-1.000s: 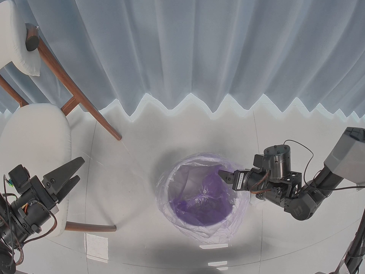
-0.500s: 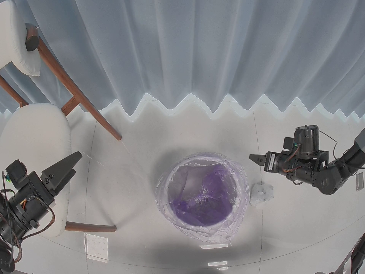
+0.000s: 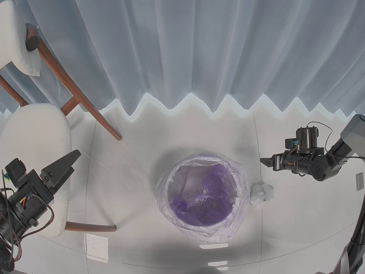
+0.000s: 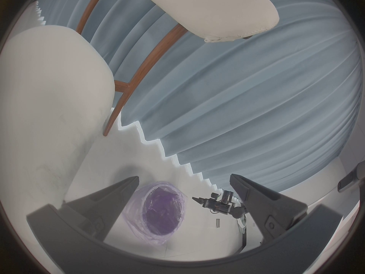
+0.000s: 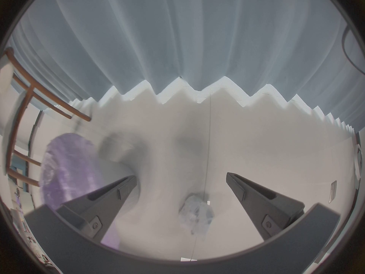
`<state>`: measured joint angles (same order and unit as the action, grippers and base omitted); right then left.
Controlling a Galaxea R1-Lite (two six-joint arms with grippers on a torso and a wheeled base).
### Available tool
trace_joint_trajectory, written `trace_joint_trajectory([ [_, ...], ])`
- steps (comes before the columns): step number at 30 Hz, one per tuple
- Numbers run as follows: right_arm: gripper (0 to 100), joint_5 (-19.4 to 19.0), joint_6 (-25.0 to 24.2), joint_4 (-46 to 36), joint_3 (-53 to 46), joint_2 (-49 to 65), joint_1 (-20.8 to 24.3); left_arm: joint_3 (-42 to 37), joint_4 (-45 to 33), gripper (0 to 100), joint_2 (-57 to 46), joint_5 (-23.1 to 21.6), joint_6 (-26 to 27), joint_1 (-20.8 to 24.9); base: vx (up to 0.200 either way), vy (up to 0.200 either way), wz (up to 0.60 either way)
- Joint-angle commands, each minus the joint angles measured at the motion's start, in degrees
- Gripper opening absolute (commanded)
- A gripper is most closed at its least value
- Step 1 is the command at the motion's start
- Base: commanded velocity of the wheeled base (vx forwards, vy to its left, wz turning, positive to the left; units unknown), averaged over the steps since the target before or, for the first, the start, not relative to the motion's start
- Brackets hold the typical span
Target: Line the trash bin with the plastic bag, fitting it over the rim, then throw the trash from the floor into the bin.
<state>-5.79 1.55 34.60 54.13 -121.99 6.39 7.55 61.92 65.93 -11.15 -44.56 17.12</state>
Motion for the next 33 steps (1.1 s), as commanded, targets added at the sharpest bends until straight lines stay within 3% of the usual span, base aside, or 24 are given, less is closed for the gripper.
trace_joint_trajectory([
  [1,100,2.1,0.65,0.12,10.39,-14.42,-1.11,-0.43,0.05,100,0.08,-0.8,-0.53,-0.15,0.0,0.0,0.0],
  [7,100,3.42,0.65,-0.85,13.99,-18.37,-2.17,-0.43,0.05,100,-0.18,-1.06,-1.06,-0.94,0.0,0.0,0.0],
  [22,100,5.35,0.65,-3.66,18.74,-21.18,-2.52,-0.87,0.05,100,-0.1,-1.33,-2.03,-0.86,-0.2,0.0,0.0],
  [33,100,7.81,0.65,-4.63,23.31,-24.7,-3.66,-1.75,0.05,100,-0.01,-1.5,-1.76,-0.59,0.0,0.0,0.0],
])
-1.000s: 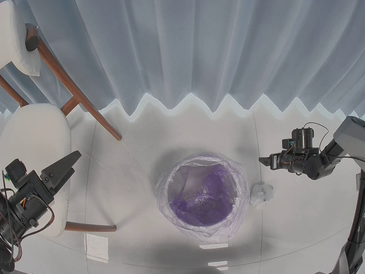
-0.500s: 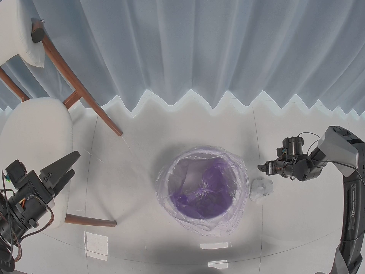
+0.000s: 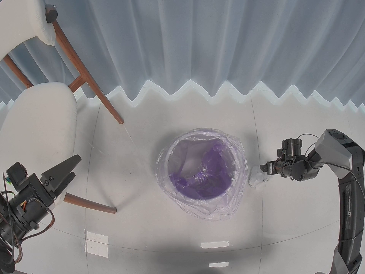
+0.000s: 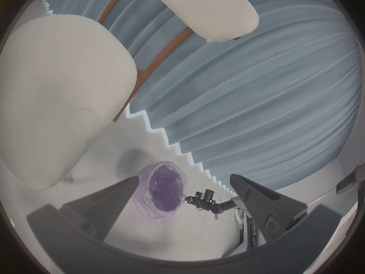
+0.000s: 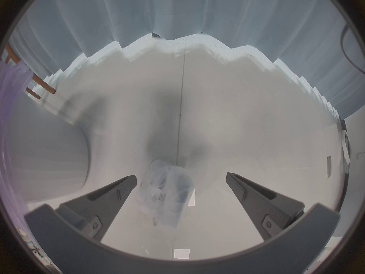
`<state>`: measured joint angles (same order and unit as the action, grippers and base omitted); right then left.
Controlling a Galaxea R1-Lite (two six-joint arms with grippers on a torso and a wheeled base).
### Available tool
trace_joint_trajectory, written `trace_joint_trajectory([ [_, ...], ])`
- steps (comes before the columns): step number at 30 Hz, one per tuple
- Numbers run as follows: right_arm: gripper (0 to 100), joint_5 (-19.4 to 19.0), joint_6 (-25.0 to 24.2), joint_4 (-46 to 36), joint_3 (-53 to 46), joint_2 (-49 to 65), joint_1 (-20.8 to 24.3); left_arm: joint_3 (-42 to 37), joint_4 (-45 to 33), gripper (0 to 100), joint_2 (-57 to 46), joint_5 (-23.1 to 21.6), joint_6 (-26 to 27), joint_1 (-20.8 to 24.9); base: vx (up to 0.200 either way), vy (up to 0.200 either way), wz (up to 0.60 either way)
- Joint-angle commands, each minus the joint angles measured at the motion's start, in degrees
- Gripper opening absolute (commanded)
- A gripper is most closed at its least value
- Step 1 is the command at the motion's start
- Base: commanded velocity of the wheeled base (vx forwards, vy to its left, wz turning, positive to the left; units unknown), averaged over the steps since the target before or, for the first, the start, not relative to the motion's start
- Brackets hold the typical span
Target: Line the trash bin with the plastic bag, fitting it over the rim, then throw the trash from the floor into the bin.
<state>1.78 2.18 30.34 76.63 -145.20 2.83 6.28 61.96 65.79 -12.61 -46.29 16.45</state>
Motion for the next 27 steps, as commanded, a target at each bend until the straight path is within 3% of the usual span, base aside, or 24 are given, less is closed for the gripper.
trace_joint_trajectory([
  [1,100,0.24,0.02,-0.99,0.8,-1.66,-0.1,-0.57,0.0,100,0.13,-0.05,-0.12,0.08,0.0,0.0,0.0],
  [11,100,0.24,-0.16,-3.71,2.74,-4.3,0.34,-1.62,0.0,100,0.21,-0.05,-0.12,-0.19,0.0,0.0,0.0],
  [12,0,0.15,-0.34,-5.21,3.26,-4.21,0.34,-1.62,0.0,100,0.21,-0.05,-0.12,-0.27,0.0,0.0,0.0],
  [22,0,0.07,-2.62,-3.89,1.33,-0.78,0.07,-2.15,-0.09,100,0.21,-0.05,0.15,-0.71,0.0,0.0,0.0],
  [27,0,-0.11,-5.79,4.02,-12.21,16.79,0.34,-5.14,0.09,100,-0.14,0.12,2.17,-0.89,0.0,0.0,0.0],
])
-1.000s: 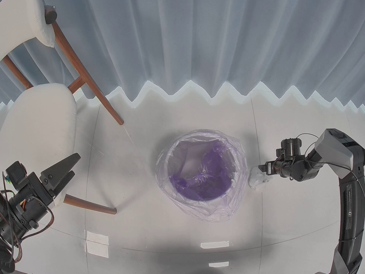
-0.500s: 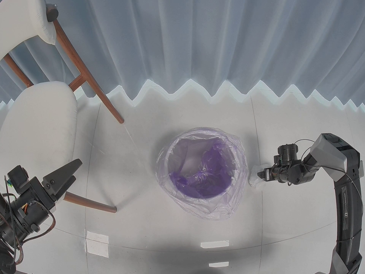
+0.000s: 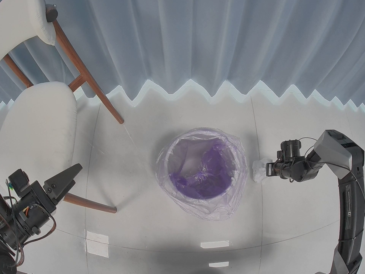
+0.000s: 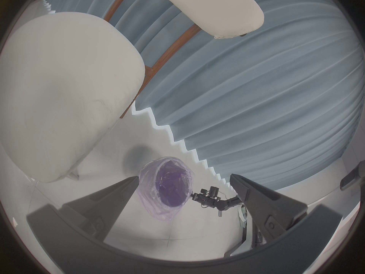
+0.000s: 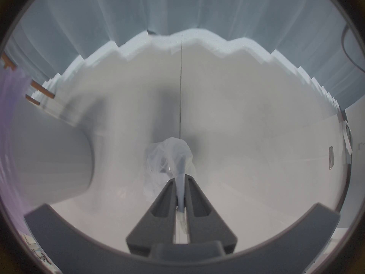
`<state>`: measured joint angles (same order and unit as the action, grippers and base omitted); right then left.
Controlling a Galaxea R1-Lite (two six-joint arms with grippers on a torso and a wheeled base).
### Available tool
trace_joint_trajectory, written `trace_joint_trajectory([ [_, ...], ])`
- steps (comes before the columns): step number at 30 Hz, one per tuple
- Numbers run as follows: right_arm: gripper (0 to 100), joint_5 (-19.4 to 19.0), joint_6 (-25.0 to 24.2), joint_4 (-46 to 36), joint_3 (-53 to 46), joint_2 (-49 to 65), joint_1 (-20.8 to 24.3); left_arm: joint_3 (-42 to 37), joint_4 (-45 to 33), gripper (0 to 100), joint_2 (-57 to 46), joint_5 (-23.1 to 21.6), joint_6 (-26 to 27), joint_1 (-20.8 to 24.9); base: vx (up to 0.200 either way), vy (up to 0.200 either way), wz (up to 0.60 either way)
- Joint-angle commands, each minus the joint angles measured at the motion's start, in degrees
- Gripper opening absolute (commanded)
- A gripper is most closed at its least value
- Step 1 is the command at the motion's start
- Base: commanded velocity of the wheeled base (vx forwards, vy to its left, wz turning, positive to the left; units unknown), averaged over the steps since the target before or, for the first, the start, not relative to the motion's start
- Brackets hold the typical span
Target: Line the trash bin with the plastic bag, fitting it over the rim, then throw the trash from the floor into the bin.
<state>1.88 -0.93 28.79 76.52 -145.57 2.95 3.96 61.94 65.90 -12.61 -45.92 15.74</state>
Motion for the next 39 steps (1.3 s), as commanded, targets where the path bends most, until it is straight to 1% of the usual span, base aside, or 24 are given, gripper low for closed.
trace_joint_trajectory([
  [1,0,-0.38,-3.12,5.57,-13.33,19.09,0.21,-3.17,0.11,100,-0.25,0.12,2.15,-0.27,0.0,0.0,0.0],
  [3,0,-1.79,-5.75,5.48,-18.95,28.23,0.39,-3.96,-0.42,100,-1.13,-0.05,3.56,-0.8,0.0,0.0,0.0],
  [5,0,-3.99,-8.83,5.57,-24.84,37.2,1.88,-3.96,-0.94,100,-1.21,-0.14,3.47,-1.32,0.0,0.0,0.0],
  [6,0,-4.43,-9.27,5.57,-25.81,38.6,2.32,-3.96,-0.94,100,-1.21,-0.14,3.47,-1.41,0.0,0.0,0.0],
  [7,0,-5.66,-11.91,5.66,-31.26,45.64,5.49,-3.96,-1.47,100,-1.04,-0.14,3.47,-2.12,0.0,0.0,0.0],
  [9,0,-5.74,-14.54,6.45,-37.67,52.05,10.23,-3.96,-2.17,100,-1.04,-0.14,3.56,-2.82,0.0,0.0,0.0],
  [11,0,-5.74,-14.89,8.65,-42.33,56.18,13.92,-3.96,-2.26,100,-0.95,-0.14,3.65,-2.91,0.0,0.0,0.0],
  [12,0,-5.66,-14.81,10.58,-44.09,57.5,15.51,-3.79,-2.26,100,-0.95,-0.14,3.73,-2.99,0.0,0.0,0.0],
  [13,0,-5.66,-14.81,10.84,-44.35,57.68,15.77,-3.79,-2.26,100,-0.95,-0.05,3.73,-3.08,0.0,0.0,0.0],
  [14,0,-5.39,-14.81,13.66,-46.2,58.29,18.32,-3.52,-2.26,100,-0.95,0.04,3.82,-3.52,0.0,0.0,0.0],
  [15,0,-4.78,-14.72,17.35,-48.22,58.38,21.4,-3.0,-2.17,100,-0.95,0.12,4.0,-5.02,0.0,0.0,0.0],
  [18,0,-2.05,-14.63,22.71,-51.3,56.71,27.2,-2.29,-2.0,100,-1.21,0.48,4.79,-9.76,0.0,0.0,0.0],
  [20,0,-1.61,-14.63,24.99,-52.35,54.34,31.42,-2.2,-1.65,100,-1.3,0.74,7.16,-12.49,0.0,0.0,0.0],
  [22,0,-1.61,-14.63,27.54,-52.09,51.7,34.14,-2.47,-1.65,100,-1.48,0.74,10.5,-16.0,0.0,0.0,0.0],
  [23,0,-1.61,-14.63,28.25,-52.0,50.65,34.67,-2.56,-1.74,100,-1.57,0.65,11.56,-17.06,0.0,0.0,0.0],
  [26,0,-1.44,-13.05,33.43,-50.94,43.0,36.34,-2.82,-1.74,100,-1.65,0.39,16.92,-22.95,0.0,0.0,0.0],
  [28,0,-1.44,-10.59,37.21,-50.77,38.25,35.9,-2.64,-1.47,100,-2.18,0.12,18.85,-25.41,0.0,0.0,0.0],
  [30,0,-1.44,-7.25,40.9,-49.89,31.84,34.14,-2.2,-1.47,100,-4.03,0.12,18.94,-27.08,0.0,0.0,0.0],
  [32,0,-1.44,-5.14,44.59,-48.04,27.0,32.73,-2.2,-1.56,100,-6.22,0.12,18.94,-27.34,0.0,0.0,0.0],
  [33,0,-1.44,-5.14,44.59,-48.04,27.0,32.73,-2.2,-1.56,100,-6.22,0.12,18.94,-27.34,0.0,0.0,0.0],
  [34,0,-1.44,-3.91,46.79,-46.11,24.19,32.38,-2.29,-1.82,100,-10.0,0.04,19.03,-26.99,0.0,0.0,0.0],
  [35,0,-1.44,-3.91,46.79,-46.11,24.19,32.38,-2.29,-1.82,100,-10.0,0.04,19.03,-26.99,0.0,0.0,0.0],
  [36,0,-1.44,-3.82,46.44,-44.7,22.43,32.03,-2.38,-2.26,100,-13.78,-0.23,19.12,-26.55,0.0,0.0,0.0],
  [39,0,-1.44,-3.82,46.44,-42.16,20.32,31.15,-2.2,-2.97,100,-16.6,-1.19,19.29,-25.93,0.0,0.0,0.0],
])
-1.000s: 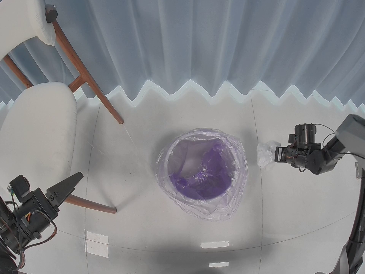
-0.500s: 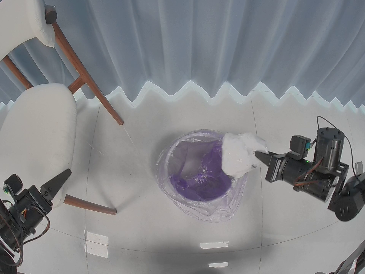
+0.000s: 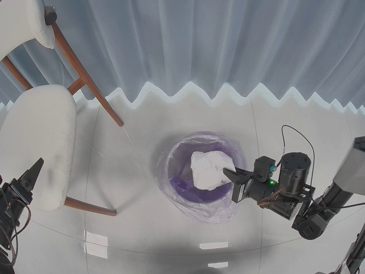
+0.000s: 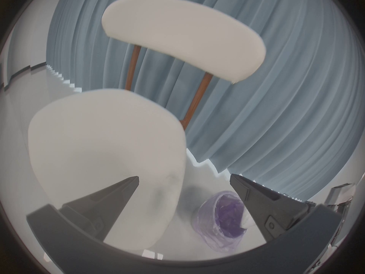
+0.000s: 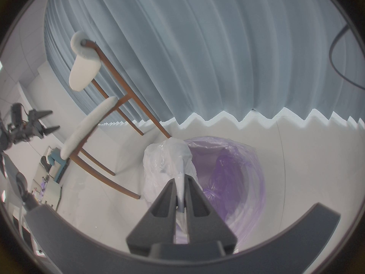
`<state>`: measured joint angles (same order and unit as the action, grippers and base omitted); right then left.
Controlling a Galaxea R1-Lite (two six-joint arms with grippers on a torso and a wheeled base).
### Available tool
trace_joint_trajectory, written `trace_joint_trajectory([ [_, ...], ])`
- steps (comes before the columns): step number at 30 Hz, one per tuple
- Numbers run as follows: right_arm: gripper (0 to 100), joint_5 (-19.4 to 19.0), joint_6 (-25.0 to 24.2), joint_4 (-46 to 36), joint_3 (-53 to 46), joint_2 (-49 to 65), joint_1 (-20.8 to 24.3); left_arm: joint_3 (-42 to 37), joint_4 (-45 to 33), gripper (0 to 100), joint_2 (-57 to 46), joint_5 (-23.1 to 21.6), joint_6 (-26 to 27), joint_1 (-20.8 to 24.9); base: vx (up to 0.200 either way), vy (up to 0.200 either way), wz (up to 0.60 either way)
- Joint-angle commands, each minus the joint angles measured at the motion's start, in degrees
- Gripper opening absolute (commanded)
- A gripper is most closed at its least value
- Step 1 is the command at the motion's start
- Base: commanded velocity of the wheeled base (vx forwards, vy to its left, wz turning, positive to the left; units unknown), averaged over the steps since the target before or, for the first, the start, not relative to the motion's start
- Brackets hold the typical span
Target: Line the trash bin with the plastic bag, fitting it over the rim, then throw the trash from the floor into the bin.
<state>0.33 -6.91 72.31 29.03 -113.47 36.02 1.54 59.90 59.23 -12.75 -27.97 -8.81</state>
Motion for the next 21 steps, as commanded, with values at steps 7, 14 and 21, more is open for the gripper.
trace_joint_trajectory([
  [7,0,0.11,2.25,3.36,11.23,-17.22,-4.21,1.89,-3.92,100,-11.6,-1.22,4.5,-1.29,0.0,0.0,0.0],
  [14,0,0.11,2.08,4.59,13.86,-20.04,-4.21,1.89,-4.09,100,-13.97,-1.4,5.64,0.02,0.0,0.0,0.0],
  [21,100,0.11,2.17,4.68,14.22,-20.48,-3.59,1.98,-5.32,100,-15.73,-1.4,5.64,3.45,0.0,0.0,0.0],
])
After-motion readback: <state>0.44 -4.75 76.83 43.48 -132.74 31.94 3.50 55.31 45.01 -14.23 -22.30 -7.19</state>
